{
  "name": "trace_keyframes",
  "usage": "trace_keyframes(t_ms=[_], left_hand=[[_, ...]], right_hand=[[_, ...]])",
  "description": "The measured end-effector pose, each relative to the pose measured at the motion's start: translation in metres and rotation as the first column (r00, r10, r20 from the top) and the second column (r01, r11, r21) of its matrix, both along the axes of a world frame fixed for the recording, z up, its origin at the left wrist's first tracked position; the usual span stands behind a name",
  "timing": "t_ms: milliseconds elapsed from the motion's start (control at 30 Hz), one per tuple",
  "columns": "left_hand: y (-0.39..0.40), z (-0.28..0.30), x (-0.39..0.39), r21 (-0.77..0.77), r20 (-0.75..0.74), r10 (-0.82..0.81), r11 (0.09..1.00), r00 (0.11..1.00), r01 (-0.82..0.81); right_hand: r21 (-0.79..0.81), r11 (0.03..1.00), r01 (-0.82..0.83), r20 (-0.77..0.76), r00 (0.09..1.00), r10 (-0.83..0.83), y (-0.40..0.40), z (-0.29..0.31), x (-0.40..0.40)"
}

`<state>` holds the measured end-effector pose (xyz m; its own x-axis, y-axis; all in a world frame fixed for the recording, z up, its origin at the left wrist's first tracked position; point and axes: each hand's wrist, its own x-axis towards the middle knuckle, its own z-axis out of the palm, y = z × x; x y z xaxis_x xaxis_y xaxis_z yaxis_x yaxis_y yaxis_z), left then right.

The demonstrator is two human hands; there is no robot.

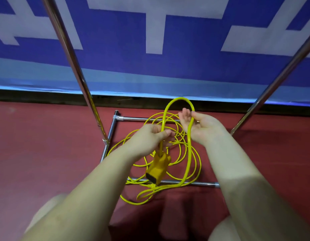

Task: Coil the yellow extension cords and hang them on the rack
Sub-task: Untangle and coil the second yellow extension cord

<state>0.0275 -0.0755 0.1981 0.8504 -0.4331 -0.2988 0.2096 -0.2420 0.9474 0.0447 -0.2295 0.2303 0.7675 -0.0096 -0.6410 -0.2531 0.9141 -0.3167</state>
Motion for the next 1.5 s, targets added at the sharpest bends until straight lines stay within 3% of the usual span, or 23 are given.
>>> trace_keyframes(t_ms=[200, 400, 467, 533, 567, 600, 667, 733, 767, 833, 900, 1000, 1067, 1133, 1200, 1267, 1333, 1500], left_hand=[[-0.012, 0.001, 0.001, -0.129, -0.13, -0.099, 0.988, 0.987, 0.082], [-0.022, -0.006, -0.004, 0.044, 0.006, -0.242, 0.969, 0.97, 0.242], [-0.02, -0.003, -0.002, -0.004, -0.014, -0.183, 0.983, 0.983, 0.183], [-0.013, 0.002, 0.005, -0.117, -0.061, -0.056, 0.992, 0.997, 0.048], [-0.007, 0.005, 0.011, -0.168, -0.082, 0.031, 0.985, 0.996, -0.044], [-0.001, 0.008, 0.016, -0.215, -0.103, 0.123, 0.966, 0.987, -0.143], [0.012, 0.011, 0.026, -0.294, -0.149, 0.28, 0.903, 0.948, -0.313], [0.022, 0.014, 0.033, -0.332, -0.177, 0.364, 0.852, 0.914, -0.404], [0.026, 0.014, 0.035, -0.329, -0.176, 0.389, 0.843, 0.904, -0.426], [0.031, 0.014, 0.037, -0.322, -0.174, 0.414, 0.834, 0.894, -0.448], [0.032, 0.013, 0.038, -0.304, -0.158, 0.436, 0.832, 0.886, -0.464], [0.038, 0.009, 0.043, -0.149, -0.044, 0.472, 0.868, 0.88, -0.473], [0.044, 0.004, 0.046, 0.052, 0.06, 0.428, 0.901, 0.902, -0.431], [0.049, -0.001, 0.047, 0.3, 0.183, 0.32, 0.882, 0.929, -0.363], [0.051, -0.004, 0.047, 0.441, 0.319, 0.268, 0.807, 0.909, -0.392], [0.053, -0.005, 0.049, 0.427, 0.424, 0.309, 0.761, 0.851, -0.489], [0.055, -0.004, 0.051, 0.35, 0.451, 0.357, 0.773, 0.818, -0.53], [0.054, 0.0, 0.048, 0.266, 0.378, 0.369, 0.835, 0.849, -0.481]], right_hand=[[-0.042, 0.99, 0.133, -0.033, 0.99, -0.135, -0.005, -0.016, 0.009], [-0.027, 0.978, 0.207, -0.041, 0.977, -0.208, -0.005, -0.016, 0.018], [-0.11, 0.988, 0.111, -0.018, 0.993, -0.113, -0.001, -0.012, 0.015], [-0.296, 0.95, -0.099, 0.006, 0.994, 0.106, 0.003, -0.014, 0.011], [-0.437, 0.87, -0.231, -0.021, 0.969, 0.246, 0.005, -0.016, 0.009], [-0.59, 0.726, -0.354, -0.072, 0.918, 0.39, 0.008, -0.016, 0.005], [-0.809, 0.314, -0.497, -0.228, 0.758, 0.612, 0.015, -0.016, -0.006], [-0.903, -0.055, -0.426, -0.327, 0.599, 0.731, 0.023, -0.02, -0.015], [-0.921, -0.173, -0.348, -0.351, 0.553, 0.756, 0.028, -0.024, -0.019], [-0.934, -0.277, -0.228, -0.357, 0.522, 0.775, 0.033, -0.033, -0.022], [-0.951, -0.263, -0.164, -0.308, 0.589, 0.747, 0.031, -0.035, -0.019], [-0.999, -0.042, -0.02, -0.04, 0.827, 0.561, 0.02, -0.026, -0.013], [-0.989, 0.068, 0.132, 0.148, 0.902, 0.405, 0.01, -0.019, -0.01], [-0.964, 0.0, 0.266, 0.251, 0.911, 0.328, 0.001, -0.014, -0.01], [-0.937, -0.117, 0.329, 0.278, 0.906, 0.318, -0.006, -0.011, -0.01], [-0.917, -0.203, 0.342, 0.26, 0.902, 0.345, -0.013, -0.012, -0.008], [-0.915, -0.274, 0.298, 0.174, 0.901, 0.398, -0.017, -0.015, -0.006], [-0.911, -0.357, 0.205, -0.025, 0.838, 0.546, -0.018, -0.013, -0.003]])
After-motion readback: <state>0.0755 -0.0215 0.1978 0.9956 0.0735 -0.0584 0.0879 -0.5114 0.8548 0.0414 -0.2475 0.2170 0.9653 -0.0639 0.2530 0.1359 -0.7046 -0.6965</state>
